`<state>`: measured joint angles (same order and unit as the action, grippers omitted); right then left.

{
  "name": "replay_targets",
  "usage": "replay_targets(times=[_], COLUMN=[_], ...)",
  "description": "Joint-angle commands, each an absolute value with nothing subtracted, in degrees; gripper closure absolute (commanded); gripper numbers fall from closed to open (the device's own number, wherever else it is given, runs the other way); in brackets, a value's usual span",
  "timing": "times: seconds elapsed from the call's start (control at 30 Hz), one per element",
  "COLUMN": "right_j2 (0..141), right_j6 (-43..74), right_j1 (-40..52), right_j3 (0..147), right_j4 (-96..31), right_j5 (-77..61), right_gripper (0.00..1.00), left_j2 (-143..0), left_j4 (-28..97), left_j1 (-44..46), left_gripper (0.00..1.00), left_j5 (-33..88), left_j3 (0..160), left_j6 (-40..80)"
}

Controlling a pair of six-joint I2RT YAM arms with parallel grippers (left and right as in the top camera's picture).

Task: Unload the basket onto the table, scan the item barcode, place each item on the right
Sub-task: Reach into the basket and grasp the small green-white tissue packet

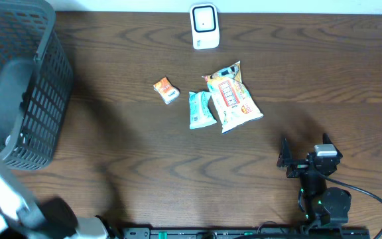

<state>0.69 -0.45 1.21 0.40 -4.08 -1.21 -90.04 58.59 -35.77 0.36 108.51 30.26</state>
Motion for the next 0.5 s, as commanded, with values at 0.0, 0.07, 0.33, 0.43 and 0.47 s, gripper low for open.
replay_targets(times=[0.0, 0.07, 0.33, 0.43, 0.47], right_j2=[0.32, 0.32, 0.32, 0.32, 0.32], right_j6=[0.14, 0.14, 0.14, 0.14, 0.14], right_j1=[1.06, 1.06, 1.06, 1.06, 1.06], right_j3=[0.36, 0.36, 0.36, 0.36, 0.36], right_j4=[-4.40, -4.38, -4.40, -4.40, -4.40], right_j5=[-0.78, -0.78, -0.78, -0.78, -0.78], right_gripper=[0.01, 0.01, 0.01, 0.01, 0.01], left_j2=[-85.67, -84.33, -83.46, -83.50, -83.53], left_j4=[56.40, 54.43, 47.72, 50.52, 51.94], left_j1=[-35.68, -35.64, -31.86, -27.75, -26.06], left_gripper=[0.92, 0.92, 0.93, 0.93, 0.93], left_j5=[7.70, 14.17, 40.75, 44.73, 44.77], left_j3=[109.14, 109.14, 109.10, 109.03, 108.95], left_j6=[31.86, 32.27, 24.40, 14.55, 12.03])
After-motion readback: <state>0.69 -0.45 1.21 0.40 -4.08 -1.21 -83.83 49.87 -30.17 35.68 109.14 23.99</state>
